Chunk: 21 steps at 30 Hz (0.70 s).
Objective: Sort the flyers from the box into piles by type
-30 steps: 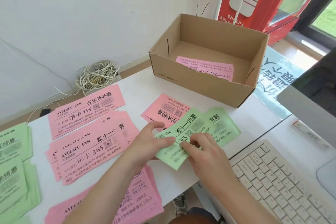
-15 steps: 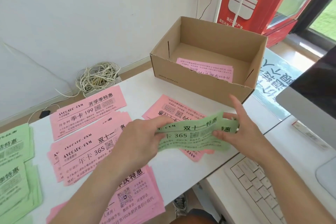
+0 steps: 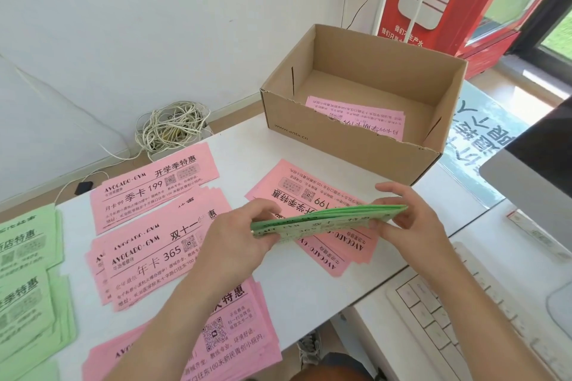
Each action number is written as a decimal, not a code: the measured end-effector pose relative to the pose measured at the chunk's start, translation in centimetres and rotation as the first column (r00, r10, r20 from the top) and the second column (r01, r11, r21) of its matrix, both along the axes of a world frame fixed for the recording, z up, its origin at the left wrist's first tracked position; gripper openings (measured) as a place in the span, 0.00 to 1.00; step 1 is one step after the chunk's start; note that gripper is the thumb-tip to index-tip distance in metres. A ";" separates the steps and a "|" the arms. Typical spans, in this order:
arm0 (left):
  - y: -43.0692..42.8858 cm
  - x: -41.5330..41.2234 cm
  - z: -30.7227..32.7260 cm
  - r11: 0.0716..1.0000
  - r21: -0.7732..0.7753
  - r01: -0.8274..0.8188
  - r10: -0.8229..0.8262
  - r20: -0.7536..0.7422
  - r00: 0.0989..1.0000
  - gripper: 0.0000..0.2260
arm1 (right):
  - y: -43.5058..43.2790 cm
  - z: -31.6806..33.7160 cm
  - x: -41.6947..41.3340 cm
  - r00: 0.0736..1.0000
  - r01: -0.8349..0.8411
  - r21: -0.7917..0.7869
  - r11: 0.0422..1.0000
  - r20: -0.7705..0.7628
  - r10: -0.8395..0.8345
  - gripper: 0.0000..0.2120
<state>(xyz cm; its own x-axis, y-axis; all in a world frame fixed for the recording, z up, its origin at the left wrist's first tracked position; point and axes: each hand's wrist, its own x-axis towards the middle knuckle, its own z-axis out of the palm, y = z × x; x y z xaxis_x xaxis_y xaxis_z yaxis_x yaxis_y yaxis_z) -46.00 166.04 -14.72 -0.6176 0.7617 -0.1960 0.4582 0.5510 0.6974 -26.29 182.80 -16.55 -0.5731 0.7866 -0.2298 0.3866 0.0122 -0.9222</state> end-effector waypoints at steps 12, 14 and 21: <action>1.5 -0.5 0.5 0.827 0.258 -0.499 0.307 0.535 0.787 0.16 | 0.0 0.9 -1.9 0.978 0.190 0.164 0.968 -0.118 -0.172 0.17; 1.0 -0.6 1.0 0.796 0.253 -0.550 0.281 0.651 0.706 0.19 | 0.0 2.0 -2.0 0.975 0.184 0.132 0.974 -0.152 -0.164 0.18; -4.5 -0.2 2.0 0.783 0.234 -0.577 0.369 0.572 0.733 0.14 | -3.4 3.9 -4.0 0.987 -0.033 -0.175 0.984 -0.158 0.005 0.12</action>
